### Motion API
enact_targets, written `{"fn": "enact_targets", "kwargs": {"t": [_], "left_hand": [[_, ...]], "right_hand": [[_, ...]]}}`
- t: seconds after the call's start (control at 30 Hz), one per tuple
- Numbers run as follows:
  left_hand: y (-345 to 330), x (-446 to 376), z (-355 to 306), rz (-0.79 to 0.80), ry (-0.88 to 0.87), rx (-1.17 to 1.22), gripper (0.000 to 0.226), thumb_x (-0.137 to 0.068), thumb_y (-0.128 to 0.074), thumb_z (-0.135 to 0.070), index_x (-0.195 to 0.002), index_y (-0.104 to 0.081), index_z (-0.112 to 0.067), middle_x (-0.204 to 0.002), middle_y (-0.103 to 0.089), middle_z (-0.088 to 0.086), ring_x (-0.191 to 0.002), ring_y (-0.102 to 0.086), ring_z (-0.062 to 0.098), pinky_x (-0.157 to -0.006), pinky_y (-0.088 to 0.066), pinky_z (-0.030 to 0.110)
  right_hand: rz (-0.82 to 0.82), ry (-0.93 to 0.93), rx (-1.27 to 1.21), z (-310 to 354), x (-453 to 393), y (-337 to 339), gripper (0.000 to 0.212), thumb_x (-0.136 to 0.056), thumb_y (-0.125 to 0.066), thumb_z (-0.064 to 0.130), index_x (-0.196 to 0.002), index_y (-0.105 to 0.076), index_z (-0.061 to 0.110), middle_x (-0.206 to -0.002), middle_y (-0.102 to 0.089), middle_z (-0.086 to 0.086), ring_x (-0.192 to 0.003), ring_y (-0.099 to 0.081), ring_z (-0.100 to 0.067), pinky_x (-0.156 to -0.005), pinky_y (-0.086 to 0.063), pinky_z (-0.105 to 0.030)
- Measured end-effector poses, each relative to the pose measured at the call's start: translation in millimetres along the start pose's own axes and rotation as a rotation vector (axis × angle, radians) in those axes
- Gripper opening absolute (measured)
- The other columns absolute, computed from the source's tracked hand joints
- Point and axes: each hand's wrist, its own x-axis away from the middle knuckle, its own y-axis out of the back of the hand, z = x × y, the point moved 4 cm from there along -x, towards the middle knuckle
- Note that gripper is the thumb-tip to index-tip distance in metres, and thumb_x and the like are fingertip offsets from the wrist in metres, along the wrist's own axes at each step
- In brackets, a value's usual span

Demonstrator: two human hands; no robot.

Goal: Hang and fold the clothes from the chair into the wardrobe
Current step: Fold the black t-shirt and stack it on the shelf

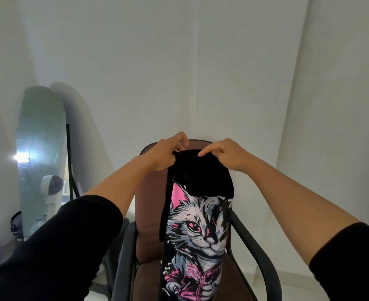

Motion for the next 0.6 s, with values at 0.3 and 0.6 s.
{"fn": "enact_targets", "kwargs": {"t": [0.3,0.6], "left_hand": [[-16.6,-6.8,-6.7,-0.012,-0.038,-0.011,0.038,-0.085,-0.045,0.005,-0.099,-0.044,-0.031,-0.091,-0.070,-0.003,-0.081,-0.062,0.013,-0.065,-0.044,0.016],[-19.6,-9.6,-8.8,-0.114,-0.017,0.068,0.028,-0.084,-0.054,-0.003,-0.103,-0.050,-0.024,-0.084,-0.069,-0.001,-0.076,-0.061,0.015,-0.066,-0.043,0.017]], "right_hand": [[0.273,-0.061,0.483,-8.4,13.6,-2.2,0.034,-0.086,-0.038,-0.005,-0.087,-0.071,0.001,-0.082,-0.040,0.008,-0.085,-0.050,-0.021,-0.070,-0.040,-0.025],[0.049,-0.063,0.453,-21.0,18.7,10.3,0.022,-0.087,-0.063,0.027,-0.087,-0.071,0.006,-0.089,-0.065,-0.004,-0.074,-0.054,-0.016,-0.069,-0.044,-0.027]]}}
